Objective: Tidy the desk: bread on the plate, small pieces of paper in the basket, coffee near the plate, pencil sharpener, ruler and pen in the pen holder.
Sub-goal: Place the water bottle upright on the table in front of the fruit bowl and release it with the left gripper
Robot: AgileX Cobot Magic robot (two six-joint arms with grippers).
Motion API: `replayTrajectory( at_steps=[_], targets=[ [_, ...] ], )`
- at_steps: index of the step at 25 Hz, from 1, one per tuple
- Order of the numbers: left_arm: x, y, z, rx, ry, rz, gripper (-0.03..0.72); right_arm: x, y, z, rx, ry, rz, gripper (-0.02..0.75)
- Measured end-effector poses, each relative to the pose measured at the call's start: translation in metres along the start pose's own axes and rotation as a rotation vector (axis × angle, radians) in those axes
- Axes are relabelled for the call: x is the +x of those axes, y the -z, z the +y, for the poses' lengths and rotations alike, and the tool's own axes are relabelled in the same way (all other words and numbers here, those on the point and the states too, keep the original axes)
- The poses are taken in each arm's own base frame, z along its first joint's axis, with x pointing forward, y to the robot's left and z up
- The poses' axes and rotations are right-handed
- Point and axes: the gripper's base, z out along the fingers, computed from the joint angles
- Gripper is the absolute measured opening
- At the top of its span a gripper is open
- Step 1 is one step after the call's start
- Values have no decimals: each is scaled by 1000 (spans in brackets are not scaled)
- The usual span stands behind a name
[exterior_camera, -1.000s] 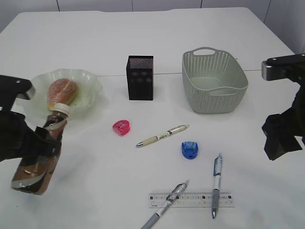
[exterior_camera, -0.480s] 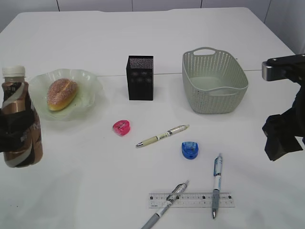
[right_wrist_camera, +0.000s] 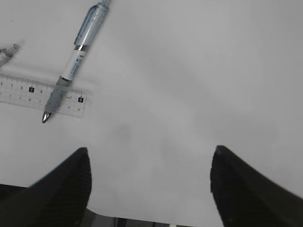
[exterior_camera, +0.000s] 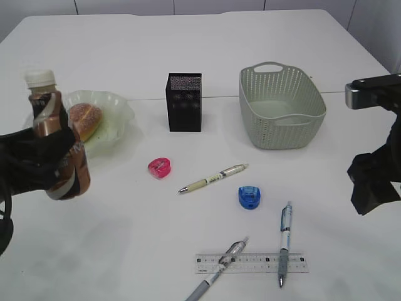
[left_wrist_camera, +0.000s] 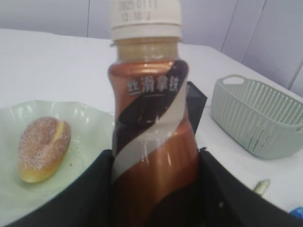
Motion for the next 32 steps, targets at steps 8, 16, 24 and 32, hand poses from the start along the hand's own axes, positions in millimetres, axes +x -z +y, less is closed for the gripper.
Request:
replayTrajectory(
  at_steps=[8, 16, 24, 32],
  targets=[
    [14, -5, -1, 31, -31, 63, 370, -2, 0, -1, 9, 6, -19, 573],
    [36, -47, -2, 79, -76, 133, 366, -2, 0, -1, 10, 7, -22, 571],
    [64, -66, 7, 41, -161, 208, 365, -2, 0, -1, 12, 8, -22, 571],
    [78, -75, 9, 55, -193, 172, 364, -2, 0, -1, 12, 8, -22, 570]
  ],
)
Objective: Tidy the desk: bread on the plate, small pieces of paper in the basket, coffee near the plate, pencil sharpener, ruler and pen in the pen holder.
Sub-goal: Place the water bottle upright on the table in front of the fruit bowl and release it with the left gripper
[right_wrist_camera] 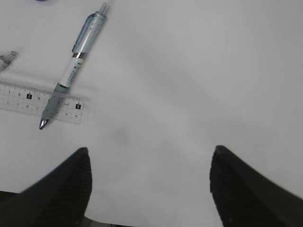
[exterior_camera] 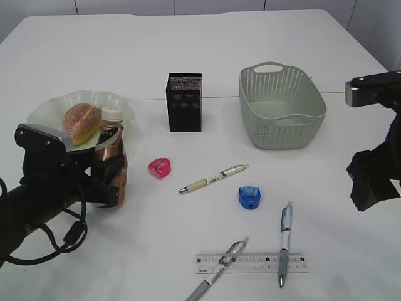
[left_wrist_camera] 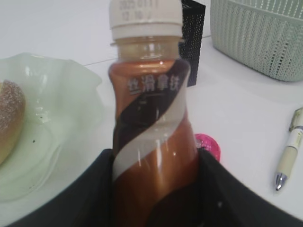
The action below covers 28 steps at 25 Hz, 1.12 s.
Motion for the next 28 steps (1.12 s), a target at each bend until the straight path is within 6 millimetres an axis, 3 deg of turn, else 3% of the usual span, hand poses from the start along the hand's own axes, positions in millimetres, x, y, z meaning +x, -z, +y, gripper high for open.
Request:
replayTrajectory(
  at_steps=[7, 10, 18, 28],
  targets=[
    [8, -19, 1, 6, -3, -62, 363, 0, 0, 0, 2, 1, 0, 570],
    [8, -19, 2, -4, -2, -66, 370, 0, 0, -1, 11, 6, -1, 570],
    [10, -20, 2, -7, -4, -57, 474, 0, 0, -1, 16, 11, -1, 570],
    [-1, -15, 1, 3, -17, -21, 542, 0, 0, -2, 19, 13, -2, 570]
  ],
)
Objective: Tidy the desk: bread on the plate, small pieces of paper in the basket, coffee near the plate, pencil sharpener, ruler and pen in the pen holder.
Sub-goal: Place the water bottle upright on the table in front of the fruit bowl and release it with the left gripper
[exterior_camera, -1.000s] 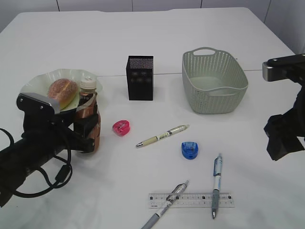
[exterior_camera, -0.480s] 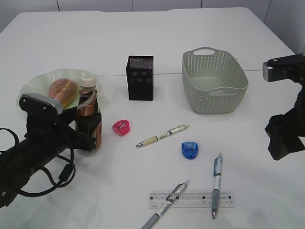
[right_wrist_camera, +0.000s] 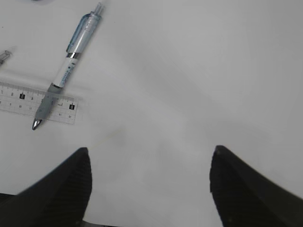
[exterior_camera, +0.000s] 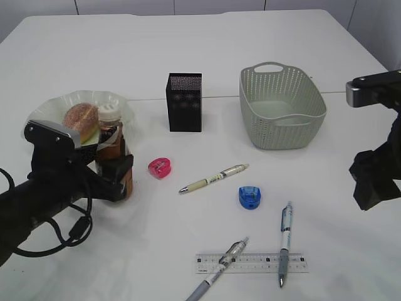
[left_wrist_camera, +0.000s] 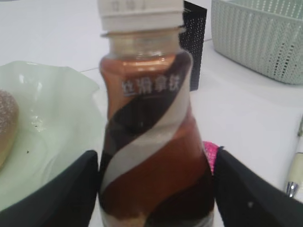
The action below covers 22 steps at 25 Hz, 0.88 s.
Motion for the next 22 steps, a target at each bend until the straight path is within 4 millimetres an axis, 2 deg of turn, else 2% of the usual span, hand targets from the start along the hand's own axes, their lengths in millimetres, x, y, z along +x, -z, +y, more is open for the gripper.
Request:
replayTrajectory(
  at_steps=[3, 13, 19, 22],
  targets=[
    [-7, 3, -2, 16, -21, 8, 552, 0, 0, 0, 2, 1, 0, 570],
    [-59, 16, -8, 70, -100, -158, 554, 0, 0, 0, 3, 2, 0, 570],
    [-101, 35, -10, 81, -130, -303, 554, 0, 0, 0, 3, 2, 0, 570],
    [-120, 47, -4, 29, -116, -329, 554, 0, 0, 0, 3, 2, 0, 570]
  ],
)
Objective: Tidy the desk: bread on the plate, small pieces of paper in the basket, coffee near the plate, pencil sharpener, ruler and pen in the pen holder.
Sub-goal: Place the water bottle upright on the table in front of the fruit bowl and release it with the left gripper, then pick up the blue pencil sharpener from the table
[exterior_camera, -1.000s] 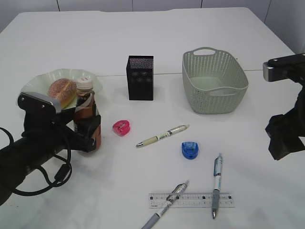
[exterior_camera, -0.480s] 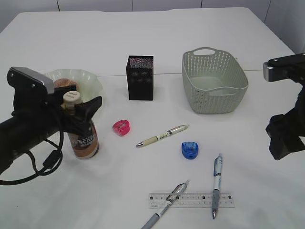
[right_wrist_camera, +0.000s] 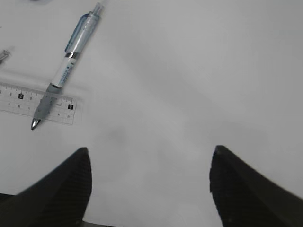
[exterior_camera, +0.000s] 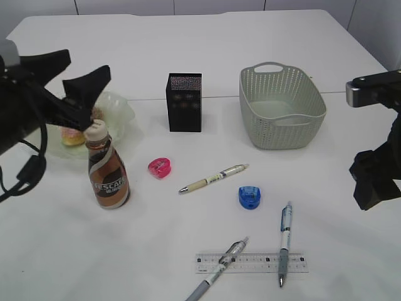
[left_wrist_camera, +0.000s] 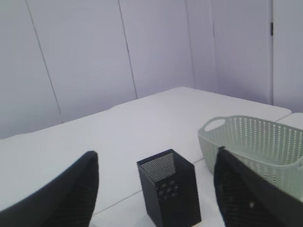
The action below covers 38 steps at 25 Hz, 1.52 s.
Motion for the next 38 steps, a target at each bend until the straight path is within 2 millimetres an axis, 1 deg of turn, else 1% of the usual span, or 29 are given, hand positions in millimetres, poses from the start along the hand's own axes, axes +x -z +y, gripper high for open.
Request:
replayTrajectory(
  at_steps=[3, 7, 11, 13, 15, 17, 20, 26, 30, 33, 36, 38],
  targets=[
    [-11, 7, 15, -64, -4, 26, 551, 0, 0, 0, 0, 0, 0, 570],
    [-17, 18, 41, -185, 17, 110, 544, 0, 0, 0, 0, 0, 0, 569],
    [-18, 35, 69, -328, 71, 212, 543, 0, 0, 0, 0, 0, 0, 569],
    [-19, 43, 78, -387, 116, 260, 543, 0, 0, 0, 0, 0, 0, 569],
    [-20, 51, 82, -442, 193, 309, 543, 0, 0, 0, 0, 0, 2, 569],
    [-20, 58, 82, -476, 269, 362, 543, 0, 0, 1, -8, -5, 2, 569],
    [-16, 68, 76, -471, 340, 488, 542, 0, 0, 3, -33, -19, 5, 569],
    [6, 89, 55, -384, 459, 926, 542, 1, 0, 5, -53, -31, 6, 569],
    [3, 97, 46, -319, 526, 1153, 542, 0, 0, 7, -82, -48, 0, 569],
    [-5, 100, 41, -271, 567, 1284, 542, -3, 1, 10, -116, -69, -26, 569],
    [-17, 100, 40, -236, 584, 1359, 542, -6, 2, 13, -146, -88, -48, 569],
    [-24, 98, 41, -224, 584, 1371, 542, -12, 0, 16, -149, -81, -44, 569]
  ],
)
